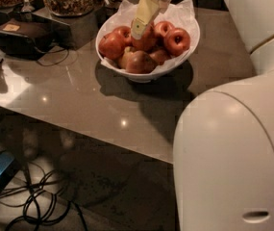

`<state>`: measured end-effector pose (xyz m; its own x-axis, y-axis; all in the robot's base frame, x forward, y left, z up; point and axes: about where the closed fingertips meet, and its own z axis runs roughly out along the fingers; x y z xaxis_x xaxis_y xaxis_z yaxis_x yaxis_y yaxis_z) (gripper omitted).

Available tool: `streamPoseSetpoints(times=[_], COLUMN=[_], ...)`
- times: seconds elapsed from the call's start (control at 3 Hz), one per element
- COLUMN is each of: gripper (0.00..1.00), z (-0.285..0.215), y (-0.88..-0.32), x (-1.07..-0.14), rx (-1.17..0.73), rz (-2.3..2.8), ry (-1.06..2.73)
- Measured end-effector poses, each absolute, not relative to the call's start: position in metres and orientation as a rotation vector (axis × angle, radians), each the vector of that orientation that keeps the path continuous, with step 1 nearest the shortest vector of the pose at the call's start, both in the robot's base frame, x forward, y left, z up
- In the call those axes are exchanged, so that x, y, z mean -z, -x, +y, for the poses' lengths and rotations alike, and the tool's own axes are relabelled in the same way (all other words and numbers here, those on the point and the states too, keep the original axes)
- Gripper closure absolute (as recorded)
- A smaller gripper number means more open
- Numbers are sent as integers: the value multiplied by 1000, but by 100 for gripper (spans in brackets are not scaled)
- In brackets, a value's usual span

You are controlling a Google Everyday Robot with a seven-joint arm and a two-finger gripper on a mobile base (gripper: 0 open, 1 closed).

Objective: Pick apple from white bowl

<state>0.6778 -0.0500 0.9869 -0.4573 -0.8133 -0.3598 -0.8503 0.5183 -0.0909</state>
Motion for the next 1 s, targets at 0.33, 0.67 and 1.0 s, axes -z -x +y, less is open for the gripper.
streamPoseSetpoints(times=[0.33,0.67,1.0], gripper=[19,19,19], z=[-49,-49,-49], y=[-682,-686,-689], x=[-978,-969,-962], rx=[-158,-177,-193], rz=[2421,2438,2460], ry=[1375,1370,1356])
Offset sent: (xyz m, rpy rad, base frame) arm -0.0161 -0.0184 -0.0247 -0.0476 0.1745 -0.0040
